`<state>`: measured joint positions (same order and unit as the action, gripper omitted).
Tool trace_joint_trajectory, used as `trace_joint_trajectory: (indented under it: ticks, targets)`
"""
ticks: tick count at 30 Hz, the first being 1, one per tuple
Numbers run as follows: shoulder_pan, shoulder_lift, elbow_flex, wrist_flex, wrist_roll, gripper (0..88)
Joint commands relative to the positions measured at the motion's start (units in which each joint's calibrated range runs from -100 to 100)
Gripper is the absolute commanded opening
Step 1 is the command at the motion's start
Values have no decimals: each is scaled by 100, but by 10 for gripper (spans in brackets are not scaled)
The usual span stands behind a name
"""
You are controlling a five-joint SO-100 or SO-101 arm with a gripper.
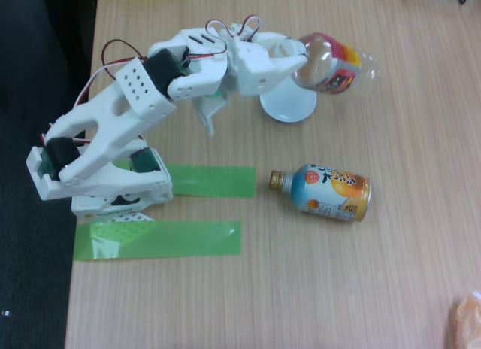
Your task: Pick up the plastic bottle and stand it up on the white place
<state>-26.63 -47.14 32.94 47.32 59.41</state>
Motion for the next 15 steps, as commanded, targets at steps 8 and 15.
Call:
trace_joint_trajectory:
  ticks: [8, 15]
  targets:
    - [63, -129, -76, -380, -8, 90]
    - [56, -599, -76, 615, -3, 91]
